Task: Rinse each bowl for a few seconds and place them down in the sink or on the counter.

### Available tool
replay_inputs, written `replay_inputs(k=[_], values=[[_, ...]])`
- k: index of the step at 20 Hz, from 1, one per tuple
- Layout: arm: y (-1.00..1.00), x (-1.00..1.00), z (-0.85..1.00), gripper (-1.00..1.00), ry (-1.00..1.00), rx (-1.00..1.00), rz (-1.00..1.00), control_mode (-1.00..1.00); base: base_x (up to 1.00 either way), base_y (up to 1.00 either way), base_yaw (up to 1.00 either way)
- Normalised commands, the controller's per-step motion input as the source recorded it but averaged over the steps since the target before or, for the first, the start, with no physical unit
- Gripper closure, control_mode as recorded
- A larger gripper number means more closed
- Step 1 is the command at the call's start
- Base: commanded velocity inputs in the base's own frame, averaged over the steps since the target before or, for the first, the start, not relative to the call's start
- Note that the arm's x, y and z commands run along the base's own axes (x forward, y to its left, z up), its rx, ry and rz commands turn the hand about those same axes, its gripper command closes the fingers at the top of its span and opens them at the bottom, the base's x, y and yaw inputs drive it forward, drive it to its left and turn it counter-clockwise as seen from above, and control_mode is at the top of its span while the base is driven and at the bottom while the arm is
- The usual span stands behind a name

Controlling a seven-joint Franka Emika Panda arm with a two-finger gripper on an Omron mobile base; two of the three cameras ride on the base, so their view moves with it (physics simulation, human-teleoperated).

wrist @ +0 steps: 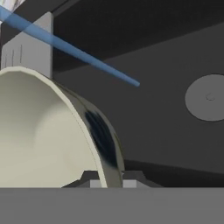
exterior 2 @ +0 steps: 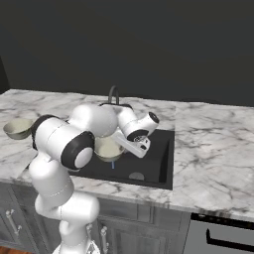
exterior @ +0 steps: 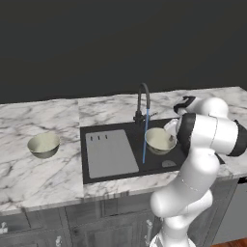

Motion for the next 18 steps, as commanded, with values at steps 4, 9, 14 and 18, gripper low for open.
replay_inputs(k=[4,9,14,18], values=[[-0.01,0.16,-0.18,1.00,0.01,0.01,0.02,-1.00,0.00,0.00,0.00],[0.00,0.18,-0.17,1.00,0.01,0.01,0.02,-1.00,0.00,0.00,0.00],[0.00,0.21,-0.18,1.00,0.00,0.00,0.01,-1.00,0.00,0.00,0.00],[0.03,0.21,-0.17,1.00,0.00,0.00,0.00,-1.00,0.00,0.00,0.00]])
